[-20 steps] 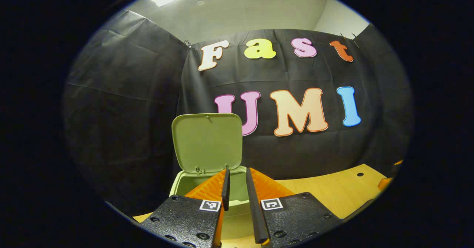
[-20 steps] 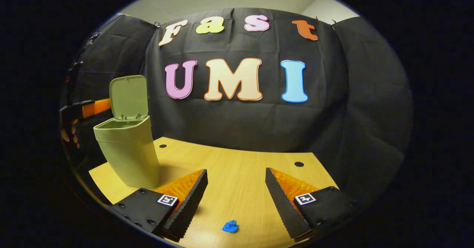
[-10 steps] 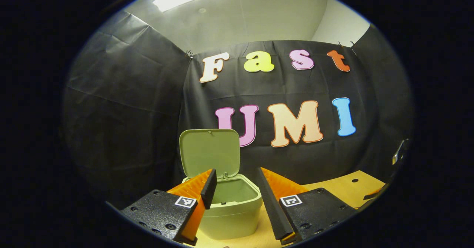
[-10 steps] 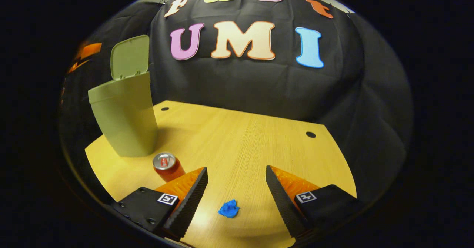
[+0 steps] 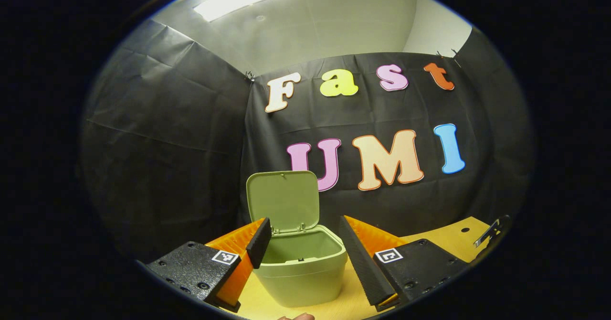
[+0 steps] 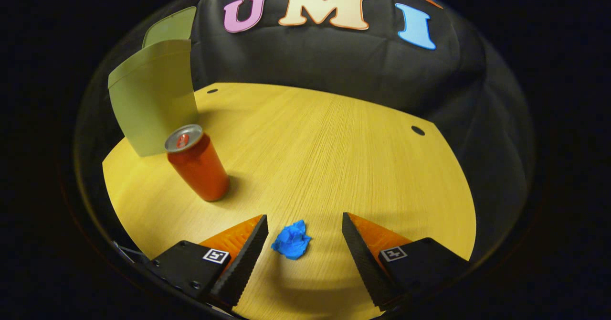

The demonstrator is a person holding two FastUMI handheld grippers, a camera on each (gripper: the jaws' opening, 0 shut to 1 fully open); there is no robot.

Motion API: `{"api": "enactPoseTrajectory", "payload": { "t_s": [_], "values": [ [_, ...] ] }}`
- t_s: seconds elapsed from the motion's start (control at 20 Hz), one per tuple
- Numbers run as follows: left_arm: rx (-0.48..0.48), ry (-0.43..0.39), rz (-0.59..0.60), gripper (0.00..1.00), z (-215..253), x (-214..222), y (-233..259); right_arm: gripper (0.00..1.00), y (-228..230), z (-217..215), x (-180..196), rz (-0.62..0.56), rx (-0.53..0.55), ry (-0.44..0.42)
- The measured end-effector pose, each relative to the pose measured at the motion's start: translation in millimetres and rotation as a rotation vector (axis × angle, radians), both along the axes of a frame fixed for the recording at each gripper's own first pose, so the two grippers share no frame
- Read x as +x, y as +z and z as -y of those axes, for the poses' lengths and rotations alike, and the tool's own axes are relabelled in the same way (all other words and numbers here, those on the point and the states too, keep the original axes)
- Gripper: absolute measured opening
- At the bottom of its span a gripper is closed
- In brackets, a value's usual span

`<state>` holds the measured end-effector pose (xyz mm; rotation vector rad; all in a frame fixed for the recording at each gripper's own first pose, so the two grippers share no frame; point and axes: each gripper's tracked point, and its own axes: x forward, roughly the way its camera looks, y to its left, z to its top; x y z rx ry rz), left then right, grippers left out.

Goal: Press the lid of the desktop garbage bin to open it, pick up the crumpled paper on the desktop and throw it into the bin, then pick up the pop can on the desktop and drop it into the bin, and finally close the garbage bin lid.

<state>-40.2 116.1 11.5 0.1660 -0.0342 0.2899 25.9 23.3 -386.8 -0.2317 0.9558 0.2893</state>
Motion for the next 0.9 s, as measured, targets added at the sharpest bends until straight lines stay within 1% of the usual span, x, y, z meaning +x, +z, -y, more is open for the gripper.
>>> {"api": "enactPoseTrajectory", "payload": {
  "t_s": [0.05, 0.1, 0.15, 0.2, 0.25, 0.3, 0.35, 0.4, 0.45, 0.5, 0.55, 0.6, 0.65, 0.75, 0.9],
  "values": [
    [0.005, 0.008, 0.001, 0.89, -2, -3, 1, 0.98, -8, 1, -3, -0.027, -0.010, 0.005],
    [0.010, 0.016, -0.001, 0.89, -4, -6, 1, 0.99, -16, 1, -8, -0.052, -0.020, 0.009],
    [0.016, 0.023, -0.002, 0.91, -6, -8, 2, 0.96, -22, -1, -11, -0.074, -0.019, 0.014],
    [0.021, 0.028, -0.002, 0.92, -7, -10, 3, 0.94, -27, -4, -17, -0.102, -0.016, 0.021],
    [0.024, 0.032, -0.003, 0.92, -8, -11, 3, 0.89, -25, -8, -14, -0.091, 0.011, 0.015],
    [0.023, 0.035, -0.006, 0.92, -9, -12, 2, 0.85, -26, -7, -13, -0.096, 0.017, 0.013],
    [0.021, 0.037, -0.010, 0.95, -10, -11, 1, 0.76, -26, -7, -13, -0.111, 0.032, 0.013],
    [0.017, 0.038, -0.014, 0.92, -11, -12, 0, 0.66, -27, -12, -13, -0.117, 0.055, 0.004],
    [0.013, 0.038, -0.018, 0.92, -10, -13, -2, 0.43, -27, -11, -12, -0.119, 0.061, -0.003],
    [0.008, 0.038, -0.021, 0.92, -10, -13, -5, 0.36, -27, -11, -12, -0.125, 0.069, -0.004],
    [0.005, 0.035, -0.023, 0.92, -9, -12, -5, 0.27, -25, -11, -11, -0.129, 0.075, -0.006],
    [0.003, 0.032, -0.025, 0.92, -8, -13, -6, 0.25, -21, -11, -12, -0.128, 0.083, -0.003],
    [0.002, 0.029, -0.030, 0.92, -7, -12, -8, 0.27, -13, -11, -5, -0.097, 0.087, -0.007],
    [0.001, 0.023, -0.036, 0.92, -7, -10, -10, 0.27, 9, -12, 11, -0.034, 0.098, -0.011],
    [-0.013, 0.013, -0.044, 0.92, -6, -8, -14, 0.24, 41, -19, 31, 0.050, 0.125, -0.013]
  ]
}}
